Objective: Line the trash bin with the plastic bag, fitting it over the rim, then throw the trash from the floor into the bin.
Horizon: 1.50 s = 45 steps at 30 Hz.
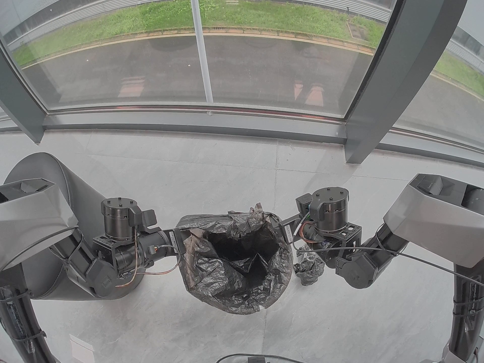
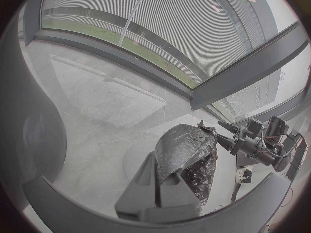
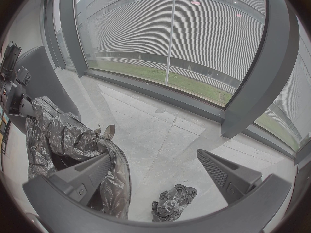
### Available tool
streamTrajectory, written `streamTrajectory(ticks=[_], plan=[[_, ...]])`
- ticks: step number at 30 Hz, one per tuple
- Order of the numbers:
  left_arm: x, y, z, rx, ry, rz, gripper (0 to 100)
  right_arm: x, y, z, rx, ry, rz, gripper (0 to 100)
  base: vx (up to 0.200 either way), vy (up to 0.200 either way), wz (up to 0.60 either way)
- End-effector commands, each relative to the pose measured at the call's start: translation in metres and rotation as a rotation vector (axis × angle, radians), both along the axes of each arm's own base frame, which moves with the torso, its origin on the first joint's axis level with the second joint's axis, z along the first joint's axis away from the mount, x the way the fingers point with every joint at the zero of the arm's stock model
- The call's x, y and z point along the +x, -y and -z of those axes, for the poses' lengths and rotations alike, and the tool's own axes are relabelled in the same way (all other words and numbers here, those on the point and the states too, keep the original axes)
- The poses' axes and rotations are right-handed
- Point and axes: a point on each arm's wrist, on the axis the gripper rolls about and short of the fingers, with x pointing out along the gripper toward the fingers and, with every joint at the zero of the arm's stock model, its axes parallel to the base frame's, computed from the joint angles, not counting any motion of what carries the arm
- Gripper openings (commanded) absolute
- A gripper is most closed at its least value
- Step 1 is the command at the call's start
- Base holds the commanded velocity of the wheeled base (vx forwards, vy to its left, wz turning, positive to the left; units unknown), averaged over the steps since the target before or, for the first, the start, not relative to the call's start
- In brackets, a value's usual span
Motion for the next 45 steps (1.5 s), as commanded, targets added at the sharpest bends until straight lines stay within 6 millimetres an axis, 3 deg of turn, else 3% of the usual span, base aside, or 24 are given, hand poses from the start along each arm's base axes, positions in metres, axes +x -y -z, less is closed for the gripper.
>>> streamTrajectory(ticks=[1,15,29,30,45], plan=[[0.008,0.002,0.006,-0.001,-0.002,0.002,0,0.004,0.0,0.005,0.0,0.001,0.006,100,0.0,0.0,0.0],[0.027,0.007,0.009,-0.009,0.026,-0.004,0,0.014,-0.001,0.011,0.021,0.02,0.014,100,0.0,0.0,0.0],[0.038,0.0,0.014,-0.008,0.025,-0.058,0,0.014,-0.001,0.011,0.027,0.02,0.013,100,0.0,0.0,0.0],[0.038,0.0,0.014,-0.008,0.025,-0.058,100,0.014,-0.001,0.011,0.027,0.02,0.013,100,0.0,0.0,0.0],[0.035,-0.001,0.005,-0.046,0.052,-0.075,100,0.015,-0.001,0.011,0.036,0.035,0.015,100,0.0,0.0,0.0]])
